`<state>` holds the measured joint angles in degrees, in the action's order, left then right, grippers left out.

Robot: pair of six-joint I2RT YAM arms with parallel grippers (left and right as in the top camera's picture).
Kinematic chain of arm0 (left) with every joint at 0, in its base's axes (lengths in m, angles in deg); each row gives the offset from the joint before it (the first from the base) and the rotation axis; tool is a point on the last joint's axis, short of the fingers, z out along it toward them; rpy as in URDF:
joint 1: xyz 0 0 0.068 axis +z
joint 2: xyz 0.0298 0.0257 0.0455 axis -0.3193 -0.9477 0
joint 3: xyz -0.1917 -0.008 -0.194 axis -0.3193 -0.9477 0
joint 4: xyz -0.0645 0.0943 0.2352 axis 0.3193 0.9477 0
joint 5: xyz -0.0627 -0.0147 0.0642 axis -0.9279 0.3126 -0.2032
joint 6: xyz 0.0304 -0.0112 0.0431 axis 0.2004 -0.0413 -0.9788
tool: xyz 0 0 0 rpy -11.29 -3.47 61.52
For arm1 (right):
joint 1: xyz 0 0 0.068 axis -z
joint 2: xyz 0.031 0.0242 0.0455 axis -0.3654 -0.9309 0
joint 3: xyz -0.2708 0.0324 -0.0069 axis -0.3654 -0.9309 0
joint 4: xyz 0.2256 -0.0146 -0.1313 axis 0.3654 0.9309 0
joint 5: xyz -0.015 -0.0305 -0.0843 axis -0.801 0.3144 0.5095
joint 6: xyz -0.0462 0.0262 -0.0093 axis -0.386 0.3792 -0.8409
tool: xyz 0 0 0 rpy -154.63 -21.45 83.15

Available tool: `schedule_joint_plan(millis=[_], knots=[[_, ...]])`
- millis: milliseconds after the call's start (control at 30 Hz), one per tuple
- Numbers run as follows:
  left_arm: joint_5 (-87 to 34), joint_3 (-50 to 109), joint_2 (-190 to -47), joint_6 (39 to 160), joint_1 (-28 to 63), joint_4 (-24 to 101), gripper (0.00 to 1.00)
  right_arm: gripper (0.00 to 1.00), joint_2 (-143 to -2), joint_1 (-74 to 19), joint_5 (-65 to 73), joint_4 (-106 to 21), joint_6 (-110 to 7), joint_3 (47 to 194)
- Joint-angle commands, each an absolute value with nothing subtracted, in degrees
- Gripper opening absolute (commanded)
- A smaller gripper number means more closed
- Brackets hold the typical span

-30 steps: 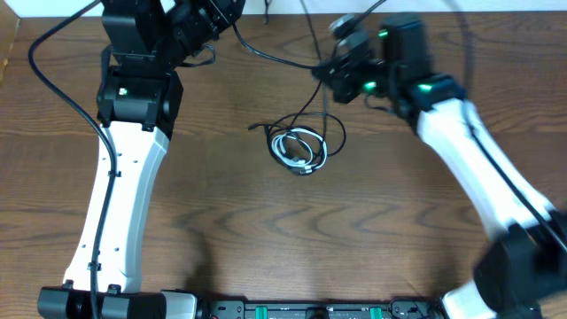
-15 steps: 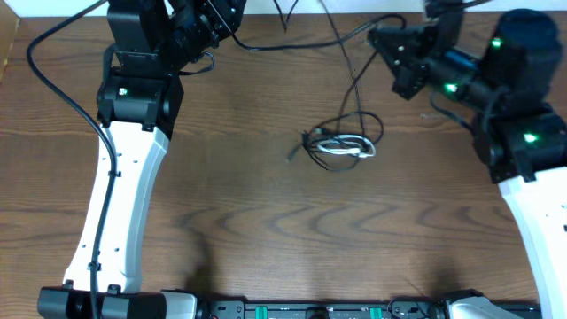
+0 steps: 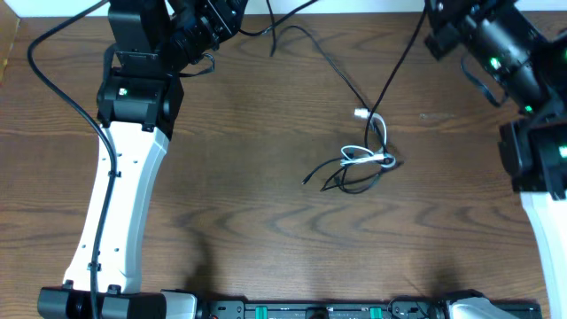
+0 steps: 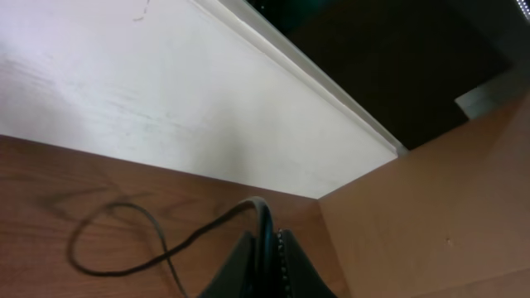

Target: Untangle cables

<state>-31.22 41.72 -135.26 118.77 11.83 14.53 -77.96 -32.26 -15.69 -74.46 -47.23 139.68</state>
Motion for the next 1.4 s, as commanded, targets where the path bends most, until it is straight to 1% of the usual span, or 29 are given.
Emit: schedule_joint_plan(millis=[0, 133, 200, 300, 400, 500, 633, 733, 867, 1000, 1133, 1233, 1367], knots=[[-30.87, 42.81, -134.10, 117.78, 12.18, 14.56, 0.07, 0.01, -81.30, -31.89, -6.62, -83.86, -38.73, 140.71], [-30.89, 42.81, -134.10, 117.76, 12.18, 14.58, 0.08, 0.01, -81.48, -31.91, 0.57, -98.17, -31.91, 141.06], [-30.89, 42.79, -134.10, 117.76, 12.18, 14.73, 0.07, 0.01, -81.48, -31.91, 3.57, -98.63, -31.89, 142.48], [-30.91, 42.75, -134.10, 116.69, 12.18, 15.56, 0.07, 0.01, -81.50, -31.93, 3.37, -89.23, -33.22, 143.99], [-30.89, 42.75, -134.10, 113.08, 12.18, 18.45, 0.07, 0.01, -82.33, -32.17, 1.12, -73.08, -38.99, 143.99], [-30.89, 42.75, -134.10, 107.60, 12.18, 22.67, 0.07, 0.01, -84.25, -32.24, 0.01, -61.04, -41.79, 143.99], [-30.63, 42.75, -134.14, 98.24, 12.18, 29.83, 0.07, 0.01, -86.33, -32.24, -1.00, -50.77, -43.14, 143.99], [-27.81, 42.70, -134.38, 95.73, 12.18, 33.16, 0.07, 0.01, -88.06, -32.24, -1.04, -44.89, -43.73, 143.99], [-29.40, 42.72, -134.73, 94.79, 11.79, 30.71, 0.08, 0.01, -90.68, -32.26, -3.91, -38.07, -45.72, 143.99], [-33.40, 42.72, -135.89, 94.70, 9.01, 24.90, 0.08, 0.01, -92.65, -31.98, -6.66, -34.77, -47.97, 143.99], [-33.73, 42.72, -139.39, 94.68, 2.83, 18.78, 0.07, 0.01, -92.63, -30.27, -7.82, -33.76, -48.02, 143.99], [-33.73, 42.72, -144.30, 94.68, -2.92, 12.06, 0.07, 0.01, -92.08, -28.04, -9.50, -33.61, -48.00, 143.99], [-33.71, 42.72, -150.40, 94.70, -8.12, 5.07, 0.08, 0.01, -91.27, -25.11, -10.29, -32.01, -48.02, 143.99]])
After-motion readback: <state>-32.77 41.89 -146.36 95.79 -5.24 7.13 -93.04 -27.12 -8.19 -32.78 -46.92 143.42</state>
